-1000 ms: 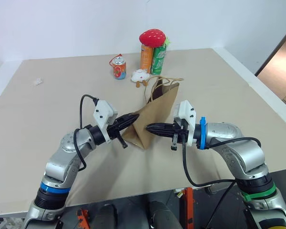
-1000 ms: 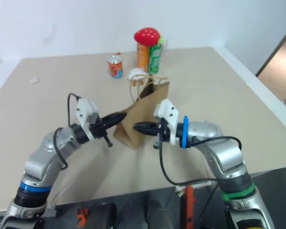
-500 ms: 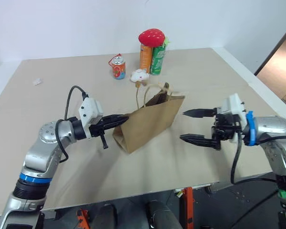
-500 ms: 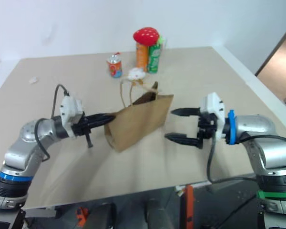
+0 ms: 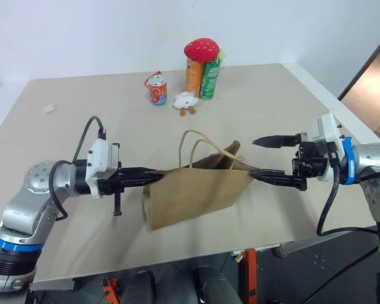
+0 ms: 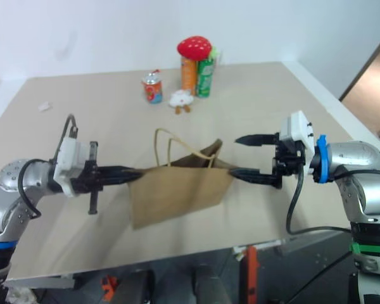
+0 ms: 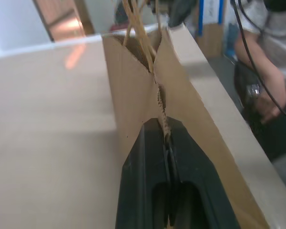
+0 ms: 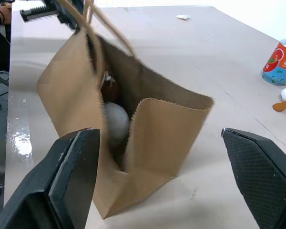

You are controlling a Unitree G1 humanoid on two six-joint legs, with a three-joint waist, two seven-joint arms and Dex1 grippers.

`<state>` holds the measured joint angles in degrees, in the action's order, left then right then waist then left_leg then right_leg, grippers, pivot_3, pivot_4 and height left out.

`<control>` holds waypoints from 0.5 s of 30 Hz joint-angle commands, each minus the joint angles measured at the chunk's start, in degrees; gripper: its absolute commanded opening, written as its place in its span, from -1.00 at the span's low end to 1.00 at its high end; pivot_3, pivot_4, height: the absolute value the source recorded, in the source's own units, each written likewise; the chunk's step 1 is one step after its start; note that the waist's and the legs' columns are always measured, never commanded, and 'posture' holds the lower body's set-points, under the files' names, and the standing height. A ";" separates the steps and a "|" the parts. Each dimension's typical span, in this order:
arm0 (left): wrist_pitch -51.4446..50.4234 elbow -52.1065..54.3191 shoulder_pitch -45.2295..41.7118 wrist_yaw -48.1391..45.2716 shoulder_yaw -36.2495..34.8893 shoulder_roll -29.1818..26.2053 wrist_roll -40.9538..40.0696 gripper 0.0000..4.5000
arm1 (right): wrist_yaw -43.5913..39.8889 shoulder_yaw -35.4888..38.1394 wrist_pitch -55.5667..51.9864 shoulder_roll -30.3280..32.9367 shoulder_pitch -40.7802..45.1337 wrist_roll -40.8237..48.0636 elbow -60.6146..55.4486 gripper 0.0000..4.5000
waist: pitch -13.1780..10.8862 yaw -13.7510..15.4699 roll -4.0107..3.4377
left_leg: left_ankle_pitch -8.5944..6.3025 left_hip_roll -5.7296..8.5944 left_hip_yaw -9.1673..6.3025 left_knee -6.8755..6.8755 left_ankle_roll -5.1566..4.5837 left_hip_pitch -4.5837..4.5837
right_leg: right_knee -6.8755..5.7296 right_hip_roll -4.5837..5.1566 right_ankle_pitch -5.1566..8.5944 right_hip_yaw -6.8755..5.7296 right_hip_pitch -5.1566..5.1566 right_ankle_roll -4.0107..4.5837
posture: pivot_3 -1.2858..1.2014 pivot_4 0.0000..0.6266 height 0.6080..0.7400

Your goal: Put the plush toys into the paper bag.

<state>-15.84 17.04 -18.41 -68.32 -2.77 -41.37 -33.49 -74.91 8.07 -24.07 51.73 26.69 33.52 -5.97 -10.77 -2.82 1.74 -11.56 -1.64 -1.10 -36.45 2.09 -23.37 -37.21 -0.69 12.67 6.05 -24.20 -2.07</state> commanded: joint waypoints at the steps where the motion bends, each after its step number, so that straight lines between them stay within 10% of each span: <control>1: 3.23 -0.17 0.55 -0.97 0.04 -1.00 2.62 -1.00 | -0.02 1.71 -0.79 0.87 0.55 1.58 -1.95 0.96 | 0.00 0.02 0.00 | 0.00 0.01 0.01 -0.02 0.00 0.00 | 0.00 0.01 0.04 0.01 0.01 0.07 | 0.03 -0.52 1.00; 5: 1.31 -0.24 0.94 0.31 -1.82 -1.90 2.23 -0.76 | 0.03 1.89 -1.80 0.93 1.23 2.24 -1.46 1.00 | 0.00 0.03 0.00 | 0.00 0.02 0.07 -0.04 0.00 0.00 | 0.00 0.03 0.02 0.08 0.01 0.04 | 0.03 -0.52 1.00; 15: -19.70 6.86 -1.41 12.22 -13.40 -4.25 -18.53 0.97 | 3.29 3.10 -3.85 -0.81 7.51 3.07 6.06 1.00 | -0.01 -0.07 0.01 | 0.00 -0.02 0.06 -0.03 0.00 0.00 | 0.00 0.01 -0.09 0.06 -0.01 -0.16 | 0.03 -0.52 1.00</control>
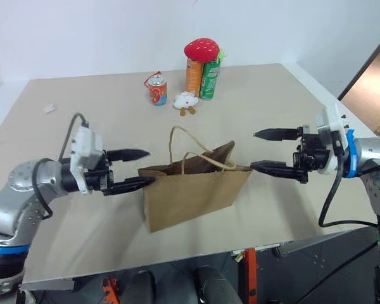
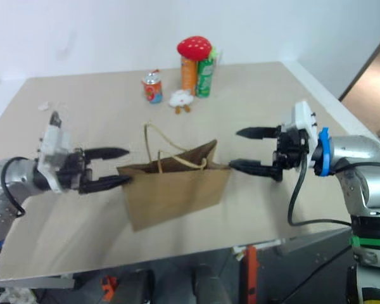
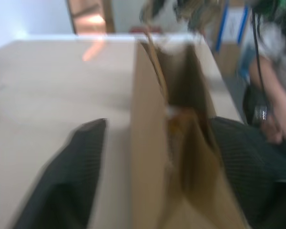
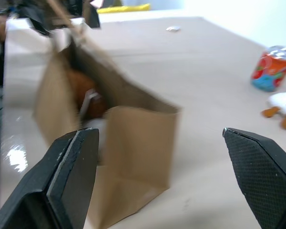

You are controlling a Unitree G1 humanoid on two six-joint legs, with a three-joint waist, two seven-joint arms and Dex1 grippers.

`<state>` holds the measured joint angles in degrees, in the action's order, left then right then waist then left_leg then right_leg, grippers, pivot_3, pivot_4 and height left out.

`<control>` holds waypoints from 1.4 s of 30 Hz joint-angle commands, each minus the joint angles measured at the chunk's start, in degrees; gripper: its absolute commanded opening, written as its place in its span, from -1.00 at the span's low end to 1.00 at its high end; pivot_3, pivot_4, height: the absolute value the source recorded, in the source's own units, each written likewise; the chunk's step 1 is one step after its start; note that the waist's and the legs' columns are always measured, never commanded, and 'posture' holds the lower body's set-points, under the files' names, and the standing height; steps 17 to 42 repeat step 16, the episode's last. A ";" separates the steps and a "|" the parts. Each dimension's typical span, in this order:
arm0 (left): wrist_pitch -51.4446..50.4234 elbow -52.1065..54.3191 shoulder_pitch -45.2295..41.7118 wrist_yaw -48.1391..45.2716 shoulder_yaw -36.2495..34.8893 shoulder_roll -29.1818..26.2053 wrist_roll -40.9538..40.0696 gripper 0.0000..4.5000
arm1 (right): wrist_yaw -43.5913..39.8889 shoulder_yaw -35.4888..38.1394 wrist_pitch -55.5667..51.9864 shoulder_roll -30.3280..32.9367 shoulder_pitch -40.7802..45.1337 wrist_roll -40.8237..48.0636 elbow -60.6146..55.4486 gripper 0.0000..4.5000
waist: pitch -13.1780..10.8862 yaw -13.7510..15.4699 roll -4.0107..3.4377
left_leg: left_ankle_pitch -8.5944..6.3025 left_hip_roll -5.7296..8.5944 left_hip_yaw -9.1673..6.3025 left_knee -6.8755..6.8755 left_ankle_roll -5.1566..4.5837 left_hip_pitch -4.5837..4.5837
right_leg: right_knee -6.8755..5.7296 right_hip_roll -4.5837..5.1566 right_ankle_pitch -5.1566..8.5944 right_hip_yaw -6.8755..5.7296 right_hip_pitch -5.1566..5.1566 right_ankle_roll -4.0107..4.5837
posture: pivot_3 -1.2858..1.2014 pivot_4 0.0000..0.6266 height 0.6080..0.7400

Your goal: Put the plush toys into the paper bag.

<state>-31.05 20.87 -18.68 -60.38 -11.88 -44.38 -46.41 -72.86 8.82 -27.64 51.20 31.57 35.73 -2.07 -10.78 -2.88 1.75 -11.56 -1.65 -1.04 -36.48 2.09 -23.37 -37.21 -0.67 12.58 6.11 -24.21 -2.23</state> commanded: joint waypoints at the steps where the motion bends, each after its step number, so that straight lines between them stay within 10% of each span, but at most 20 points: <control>1: -5.34 3.26 -1.22 5.73 -5.16 -1.17 -6.38 0.97 | 1.72 2.38 -0.26 -0.59 3.37 0.68 3.28 1.00 | 0.00 0.00 0.00 | 0.00 0.00 0.00 0.00 0.00 0.00 | 0.00 0.00 -0.01 0.00 0.00 -0.01 | 0.03 -0.52 1.00; 16: 11.11 -9.45 3.47 17.35 3.88 7.54 20.08 0.97 | 4.93 -2.19 21.53 -10.85 10.70 -13.81 30.14 1.00 | 0.01 0.04 0.00 | 0.00 0.04 0.05 0.01 0.00 0.00 | 0.00 0.01 -0.07 0.06 0.00 0.01 | 0.03 -0.52 1.00; 42: 11.11 -9.45 3.47 17.35 3.88 7.54 20.08 0.97 | 4.93 -2.19 21.53 -10.85 10.70 -13.81 30.14 1.00 | 0.01 0.04 0.00 | 0.00 0.04 0.05 0.01 0.00 0.00 | 0.00 0.01 -0.07 0.06 0.00 0.01 | 0.03 -0.52 1.00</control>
